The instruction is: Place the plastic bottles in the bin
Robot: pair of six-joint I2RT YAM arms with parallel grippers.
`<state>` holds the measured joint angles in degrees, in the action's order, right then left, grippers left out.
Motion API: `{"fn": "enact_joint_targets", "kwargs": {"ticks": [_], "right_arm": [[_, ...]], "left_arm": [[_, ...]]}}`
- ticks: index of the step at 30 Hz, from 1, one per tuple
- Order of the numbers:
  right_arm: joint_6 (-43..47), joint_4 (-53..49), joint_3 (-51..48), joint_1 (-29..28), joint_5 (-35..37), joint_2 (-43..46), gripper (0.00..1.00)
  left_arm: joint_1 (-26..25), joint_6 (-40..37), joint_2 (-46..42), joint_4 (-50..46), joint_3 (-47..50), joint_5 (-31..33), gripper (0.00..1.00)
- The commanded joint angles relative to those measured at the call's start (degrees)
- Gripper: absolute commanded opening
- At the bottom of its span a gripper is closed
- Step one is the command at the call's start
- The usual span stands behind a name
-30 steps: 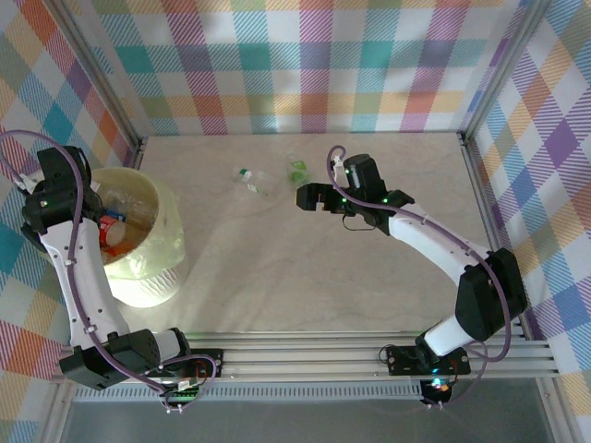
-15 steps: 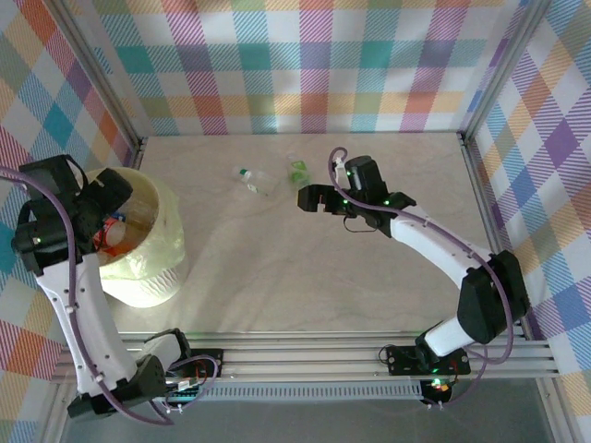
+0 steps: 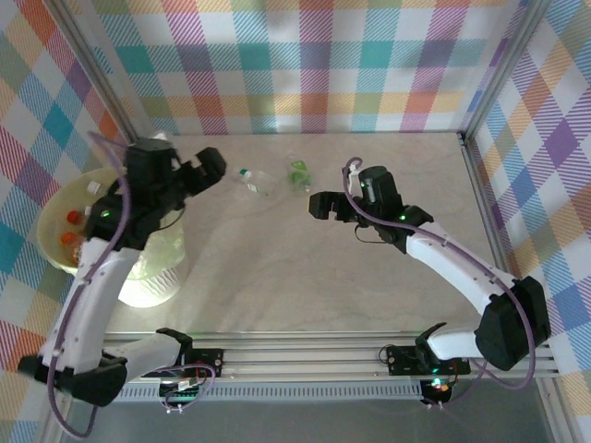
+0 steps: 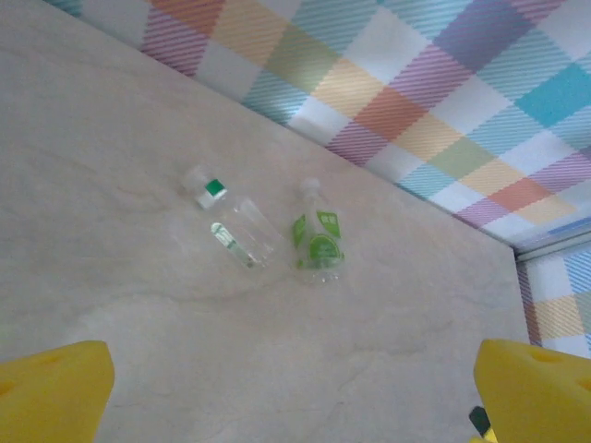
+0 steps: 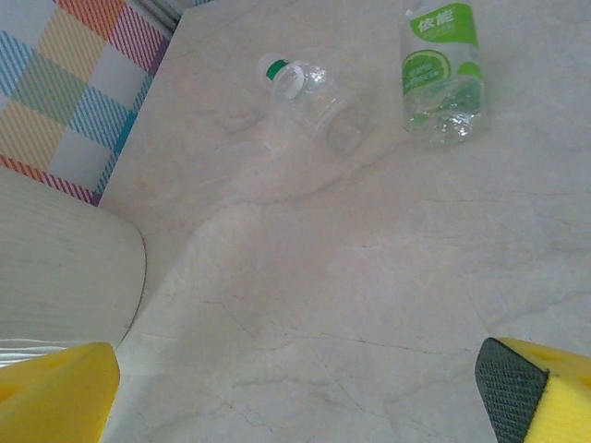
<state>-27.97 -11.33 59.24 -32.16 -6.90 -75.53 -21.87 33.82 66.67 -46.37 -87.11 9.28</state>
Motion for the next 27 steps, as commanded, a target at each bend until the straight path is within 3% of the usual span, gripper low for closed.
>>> {"fn": "enact_joint_targets", "kwargs": {"ticks": [1, 4, 10, 17, 27], "right_arm": [[0.87, 0.04, -1.18, 0.37, 2.36, 2.88, 1.0], [1.24, -0.13, -1.98, 0.38, 3.04, 4.36, 1.0], [1.33, -0.21, -3.76, 0.38, 4.04, 7.33, 1.0], [0.9, -1.02, -4.82, 0.36, 5.22, 9.62, 1.0], [2.13, -3.23, -7.61, 0.44, 7.37, 14.88, 1.0]], "left_arm": [[-5.37, 4.95, 4.64, 9.85, 1.55, 8.71, 1.0], [-7.68, 7.61, 11.21, 10.86, -0.09, 9.61, 1.0], [-7.75, 13.86, 23.9, 11.17, -4.3, 8.88, 1.0], [-7.66, 23.48, 41.05, 10.04, -12.67, 12.58, 1.0], [-5.62, 27.39, 61.08, 6.82, -27.77, 17.69, 1.0]]}}
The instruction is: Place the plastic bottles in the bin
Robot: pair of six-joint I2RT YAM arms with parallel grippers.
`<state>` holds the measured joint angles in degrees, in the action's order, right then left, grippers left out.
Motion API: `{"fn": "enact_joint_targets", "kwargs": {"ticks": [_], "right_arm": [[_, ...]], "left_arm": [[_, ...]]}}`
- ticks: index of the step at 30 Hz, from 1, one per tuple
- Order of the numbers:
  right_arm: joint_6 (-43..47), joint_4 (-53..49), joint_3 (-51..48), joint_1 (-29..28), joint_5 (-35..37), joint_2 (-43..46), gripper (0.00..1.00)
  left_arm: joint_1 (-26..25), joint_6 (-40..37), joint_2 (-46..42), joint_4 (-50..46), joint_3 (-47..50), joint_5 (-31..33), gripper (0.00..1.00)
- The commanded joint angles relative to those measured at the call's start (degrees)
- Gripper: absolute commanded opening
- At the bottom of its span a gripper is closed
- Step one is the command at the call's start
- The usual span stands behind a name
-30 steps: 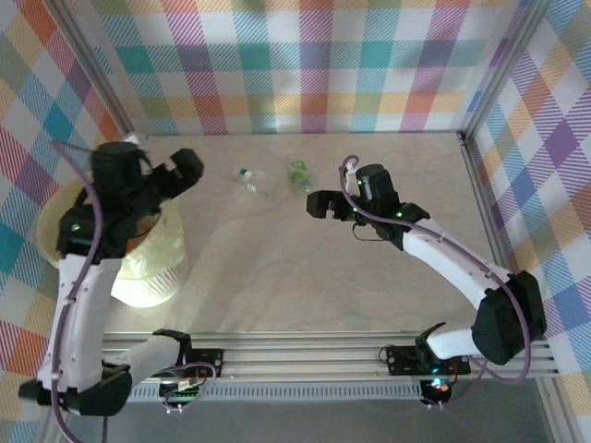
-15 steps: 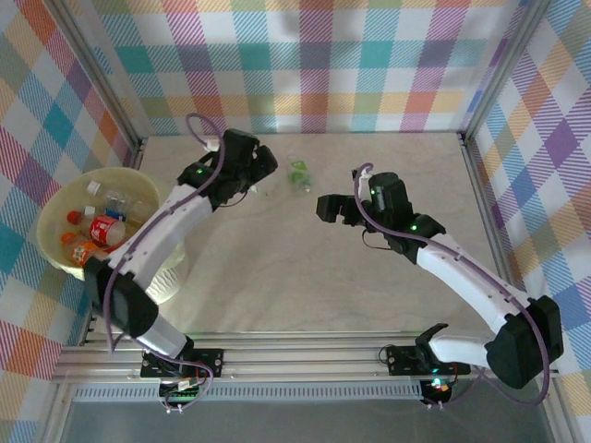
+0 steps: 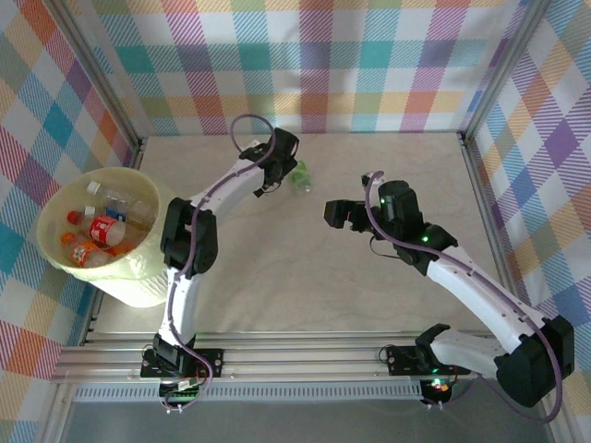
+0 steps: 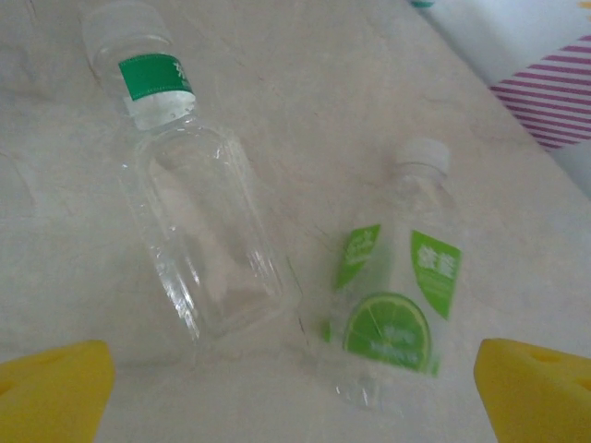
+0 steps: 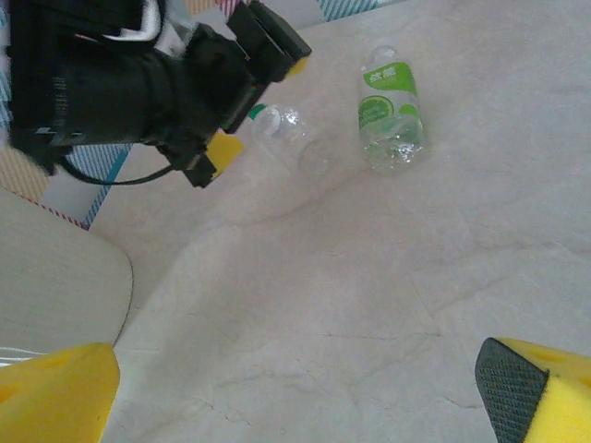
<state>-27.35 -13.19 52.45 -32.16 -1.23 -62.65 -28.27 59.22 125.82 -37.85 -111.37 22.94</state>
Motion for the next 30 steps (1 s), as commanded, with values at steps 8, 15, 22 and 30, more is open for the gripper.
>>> {"fn": "enact_joint_targets", "kwargs": {"ticks": [8, 15, 22, 30], "right_arm": [[1.65, -1.06, -2.13, 0.39, 2.12, 4.37, 1.0], [1.64, -0.9, -2.61, 0.39, 1.91, 5.72, 1.0], [0.91, 0.21, -3.38, 0.37, 1.0, 7.64, 1.0], [0.58, 2.53, -5.11, 0.41, 1.41, 9.73, 1.0]], "left_arm": [[2.42, 6.2, 9.73, -4.64, -9.43, 4.74, 1.0], [3.67, 6.09, 15.44, -7.34, -16.3, 5.27, 1.0], [4.89, 7.29, 19.1, -9.52, -18.06, 2.37, 0.98], [5.46, 4.1, 19.68, -7.25, -17.91, -0.49, 0.82]]}}
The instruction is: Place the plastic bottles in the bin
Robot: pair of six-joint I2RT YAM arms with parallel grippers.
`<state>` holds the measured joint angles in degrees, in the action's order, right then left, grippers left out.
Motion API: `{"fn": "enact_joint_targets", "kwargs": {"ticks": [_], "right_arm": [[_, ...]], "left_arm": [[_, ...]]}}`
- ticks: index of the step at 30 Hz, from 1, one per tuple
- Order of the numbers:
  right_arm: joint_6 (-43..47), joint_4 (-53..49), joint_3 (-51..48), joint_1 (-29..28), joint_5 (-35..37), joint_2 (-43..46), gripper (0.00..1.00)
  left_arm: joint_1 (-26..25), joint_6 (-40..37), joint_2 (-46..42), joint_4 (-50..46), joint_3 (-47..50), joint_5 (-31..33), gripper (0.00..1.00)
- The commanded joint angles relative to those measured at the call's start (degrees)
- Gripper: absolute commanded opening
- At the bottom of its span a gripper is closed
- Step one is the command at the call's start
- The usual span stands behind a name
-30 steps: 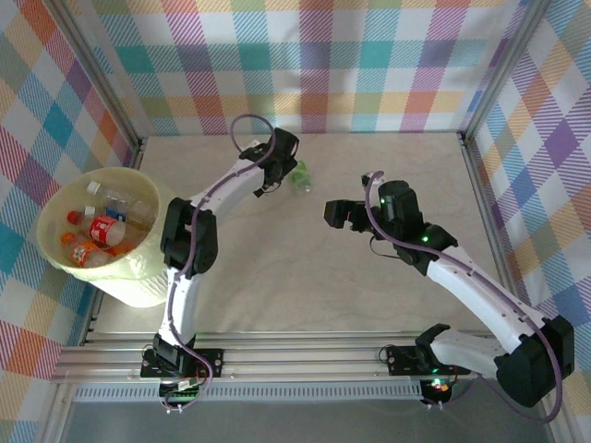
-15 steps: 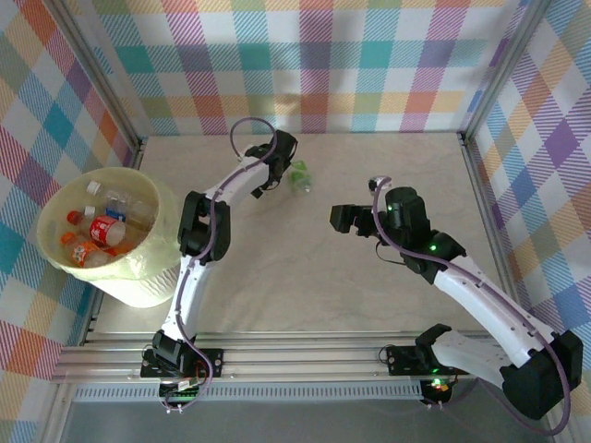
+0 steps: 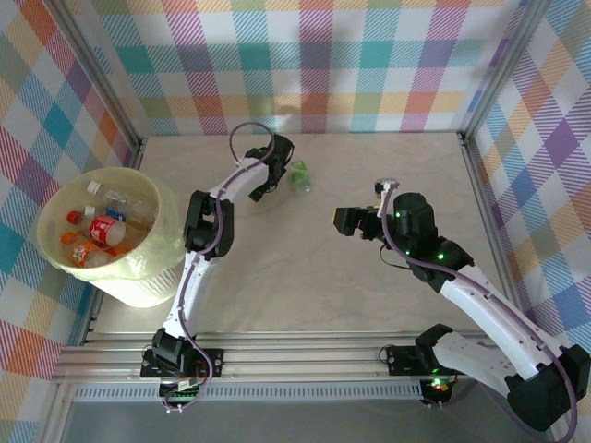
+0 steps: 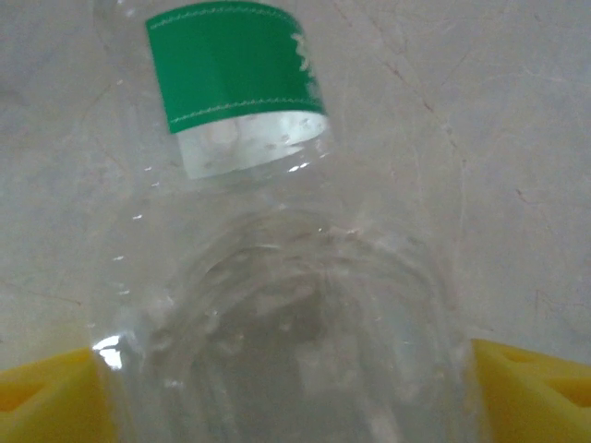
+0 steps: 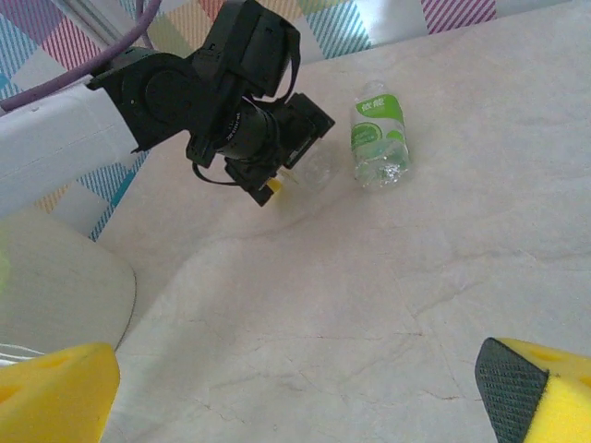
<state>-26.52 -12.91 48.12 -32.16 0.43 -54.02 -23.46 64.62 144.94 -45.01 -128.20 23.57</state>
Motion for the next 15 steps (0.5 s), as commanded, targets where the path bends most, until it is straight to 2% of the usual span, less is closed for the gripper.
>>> {"fn": "enact_joint_targets", "kwargs": {"ticks": [1, 6, 9, 15], "right_arm": [[-0.24, 2.52, -0.89, 0.36, -0.41, 1.19, 1.0], [-0.28, 3.27, -1.01, 0.35, -0.82, 0.68, 1.0], [-0.05, 3.92, -1.06, 0.38, -1.54, 0.02, 1.0], [0.32, 5.95, -1.15, 0.36, -4.22, -1.42, 1.0]], "left_arm": [[0.63, -1.78, 0.44, -0.07, -1.09, -1.13, 0.78], [0.61, -5.27, -1.18, 1.53, 0.23, -1.33, 0.62], [0.61, -8.42, -3.9, 5.78, 3.7, -2.19, 0.57], [0.37, -12.98, -10.1, 12.7, 12.53, -2.4, 0.54]]}}
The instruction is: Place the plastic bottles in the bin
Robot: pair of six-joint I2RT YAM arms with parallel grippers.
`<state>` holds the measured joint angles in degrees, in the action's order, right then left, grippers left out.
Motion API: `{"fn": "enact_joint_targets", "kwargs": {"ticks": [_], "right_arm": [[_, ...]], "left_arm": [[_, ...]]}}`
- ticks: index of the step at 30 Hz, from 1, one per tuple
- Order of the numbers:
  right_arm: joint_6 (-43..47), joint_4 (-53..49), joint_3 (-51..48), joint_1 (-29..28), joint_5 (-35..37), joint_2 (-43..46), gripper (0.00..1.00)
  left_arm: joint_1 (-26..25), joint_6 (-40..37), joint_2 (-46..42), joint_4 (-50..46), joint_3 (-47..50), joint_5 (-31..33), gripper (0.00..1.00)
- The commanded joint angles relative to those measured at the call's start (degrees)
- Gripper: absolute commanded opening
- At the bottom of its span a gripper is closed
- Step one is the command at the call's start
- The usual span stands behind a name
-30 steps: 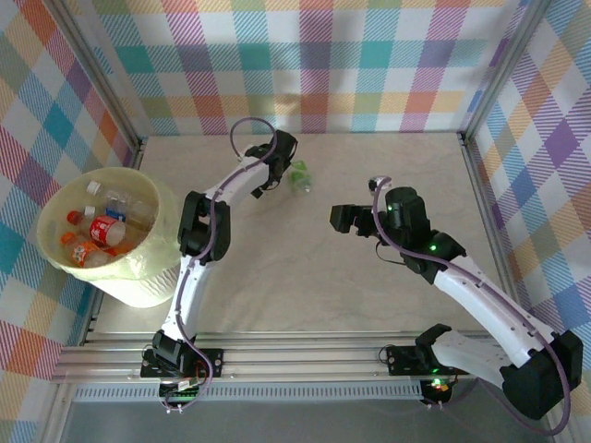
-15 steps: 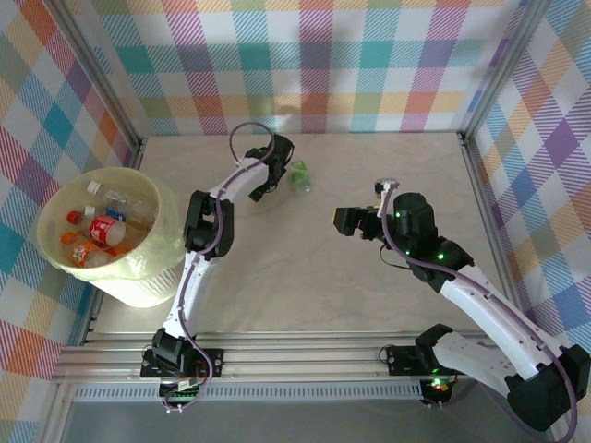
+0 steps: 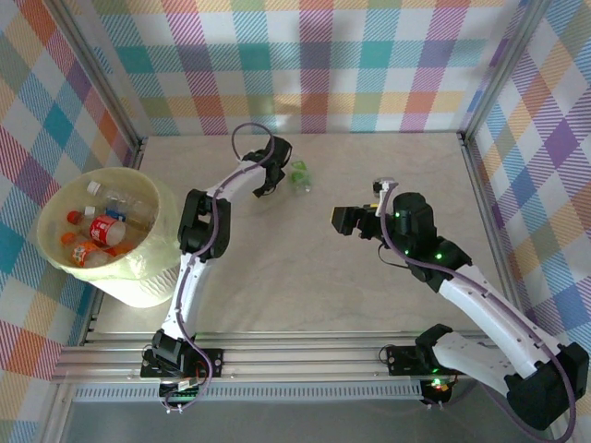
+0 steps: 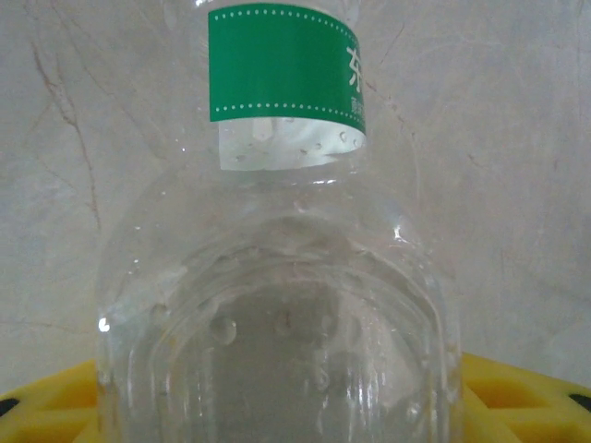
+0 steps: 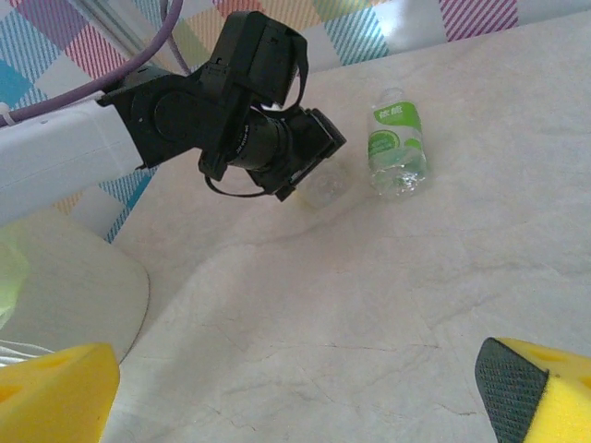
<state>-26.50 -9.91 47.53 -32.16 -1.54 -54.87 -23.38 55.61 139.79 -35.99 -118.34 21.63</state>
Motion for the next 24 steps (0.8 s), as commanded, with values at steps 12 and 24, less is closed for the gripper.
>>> {"fn": "enact_joint_targets", "kwargs": {"ticks": [12, 24], "right_arm": [[0.9, 10.23, -2.01, 0.35, -8.43, -2.65, 1.0], [5.23, 18.48, -3.55, 0.17, -16.28, -6.62, 1.0]], "left_arm": [[-1.71, -12.62, -24.04, 15.38, 25.36, -5.84, 0.52], [-3.19, -22.61, -46.09, 20.6, 40.64, -14.9, 0.52]]}}
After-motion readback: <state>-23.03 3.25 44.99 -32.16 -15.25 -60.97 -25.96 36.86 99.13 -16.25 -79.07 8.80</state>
